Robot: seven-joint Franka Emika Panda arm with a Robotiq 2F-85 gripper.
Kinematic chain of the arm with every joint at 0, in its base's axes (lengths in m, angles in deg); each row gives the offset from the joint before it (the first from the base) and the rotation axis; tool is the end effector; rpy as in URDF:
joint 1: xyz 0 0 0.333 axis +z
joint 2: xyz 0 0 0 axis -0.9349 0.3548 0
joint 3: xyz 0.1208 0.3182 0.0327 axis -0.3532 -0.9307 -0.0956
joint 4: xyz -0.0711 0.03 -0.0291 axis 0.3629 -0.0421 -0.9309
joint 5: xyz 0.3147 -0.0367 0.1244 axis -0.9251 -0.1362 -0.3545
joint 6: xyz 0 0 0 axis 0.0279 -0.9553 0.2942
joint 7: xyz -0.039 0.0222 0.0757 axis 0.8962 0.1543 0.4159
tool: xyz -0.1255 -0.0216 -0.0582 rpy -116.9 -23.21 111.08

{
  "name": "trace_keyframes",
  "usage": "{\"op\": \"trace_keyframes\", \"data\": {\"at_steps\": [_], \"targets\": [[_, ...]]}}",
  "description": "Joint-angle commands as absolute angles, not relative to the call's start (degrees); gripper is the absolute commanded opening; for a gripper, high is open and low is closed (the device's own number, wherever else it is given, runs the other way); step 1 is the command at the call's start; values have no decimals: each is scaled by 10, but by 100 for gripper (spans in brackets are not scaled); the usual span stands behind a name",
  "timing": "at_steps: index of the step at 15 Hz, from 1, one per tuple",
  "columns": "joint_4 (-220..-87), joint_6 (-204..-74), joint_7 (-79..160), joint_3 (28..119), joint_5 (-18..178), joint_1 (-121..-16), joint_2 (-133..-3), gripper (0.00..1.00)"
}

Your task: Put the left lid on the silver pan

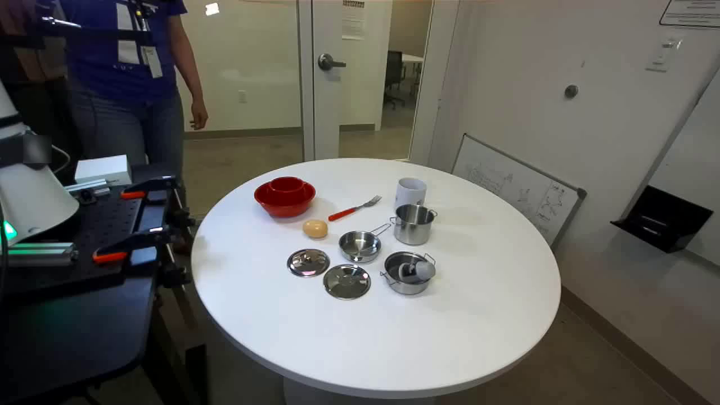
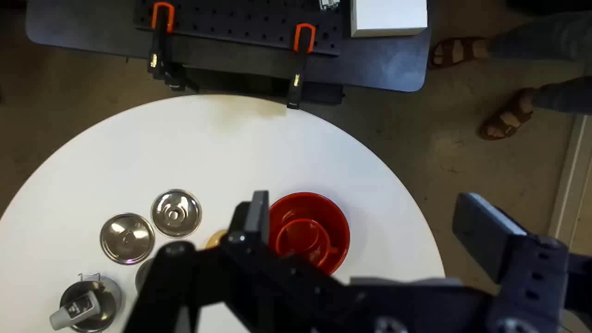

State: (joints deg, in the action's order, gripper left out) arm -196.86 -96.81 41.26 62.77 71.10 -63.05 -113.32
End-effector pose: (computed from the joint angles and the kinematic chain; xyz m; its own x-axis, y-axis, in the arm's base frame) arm 0.2872 0.0838 0.4947 0.9611 0.1083 -0.2542 0.1049 -0.9941 -0.0269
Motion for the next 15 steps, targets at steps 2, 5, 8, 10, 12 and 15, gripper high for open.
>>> {"op": "trace_keyframes", "data": {"at_steps": [2,5,8,10,12,15], "targets": [[-1970,-971,401,628,714,-639,-1121,100],[-2002,-1042,381,643,713,-665,-1082,100],[-2033,-1143,351,653,721,-693,-1030,100],[-2049,-1208,311,659,737,-715,-986,100],[-2063,-1273,261,665,750,-732,-941,100],[-2063,-1358,171,672,785,-747,-868,100]]}}
